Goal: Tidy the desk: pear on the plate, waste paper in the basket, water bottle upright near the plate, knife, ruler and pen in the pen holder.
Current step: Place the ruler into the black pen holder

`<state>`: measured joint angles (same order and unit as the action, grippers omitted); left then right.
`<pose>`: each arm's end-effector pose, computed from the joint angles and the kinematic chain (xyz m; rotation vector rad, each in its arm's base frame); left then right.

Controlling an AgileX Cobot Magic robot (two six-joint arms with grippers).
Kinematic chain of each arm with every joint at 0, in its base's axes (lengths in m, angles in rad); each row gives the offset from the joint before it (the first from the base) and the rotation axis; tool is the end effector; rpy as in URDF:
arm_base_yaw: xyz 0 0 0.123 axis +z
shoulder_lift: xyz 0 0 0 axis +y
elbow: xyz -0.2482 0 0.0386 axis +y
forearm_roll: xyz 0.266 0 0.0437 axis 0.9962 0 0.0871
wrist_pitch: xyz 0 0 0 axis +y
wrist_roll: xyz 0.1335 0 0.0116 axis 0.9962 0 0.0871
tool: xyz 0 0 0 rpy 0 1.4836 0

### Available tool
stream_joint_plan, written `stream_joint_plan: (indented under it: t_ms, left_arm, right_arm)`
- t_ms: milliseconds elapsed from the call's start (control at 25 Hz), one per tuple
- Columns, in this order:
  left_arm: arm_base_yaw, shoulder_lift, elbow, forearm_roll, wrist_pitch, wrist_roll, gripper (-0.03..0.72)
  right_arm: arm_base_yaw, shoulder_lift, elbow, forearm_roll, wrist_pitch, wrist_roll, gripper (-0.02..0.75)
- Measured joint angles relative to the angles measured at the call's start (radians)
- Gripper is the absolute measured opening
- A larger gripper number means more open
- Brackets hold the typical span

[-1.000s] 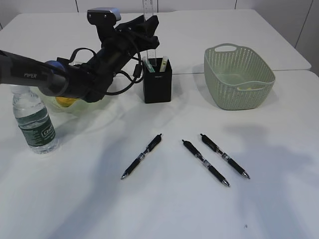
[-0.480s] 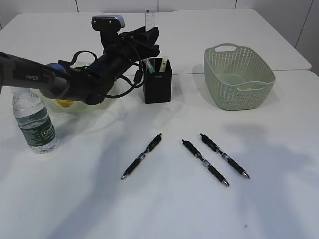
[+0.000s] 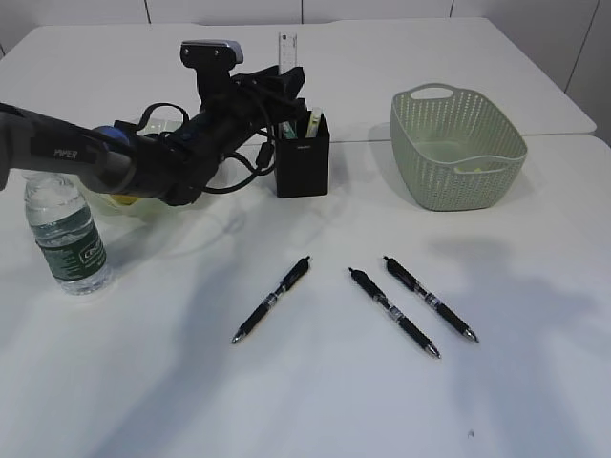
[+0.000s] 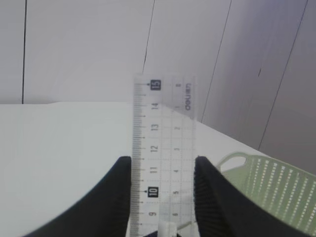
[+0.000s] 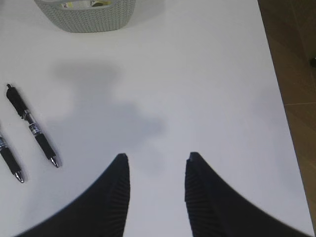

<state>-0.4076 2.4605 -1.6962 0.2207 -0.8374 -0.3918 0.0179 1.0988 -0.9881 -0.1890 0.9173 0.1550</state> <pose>0.5148 -0.2460 0.1162 0.2567 1.4341 -0.6501 0.2700 -0.0152 0.2692 0.0885 2.4938 -0.1635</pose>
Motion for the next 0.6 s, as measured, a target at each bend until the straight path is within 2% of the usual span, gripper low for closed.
stream_joint_plan:
  t_ms: [160,400,600]
  left_arm:
    - [-0.002,0.002,0.000,0.023,0.006,0.000,0.306]
    - [-0.004,0.002,0.000,0.040,0.006,0.000,0.420]
    - [-0.004,0.002,0.000,0.042,0.002,0.000,0.454]
  right_arm:
    - [0.000,0.000,0.000,0.000,0.000,0.000,0.314]
    - [0.000,0.000,0.000,0.000,-0.002,0.000,0.314]
    - [0.000,0.000,0.000,0.000,-0.002,0.000,0.314]
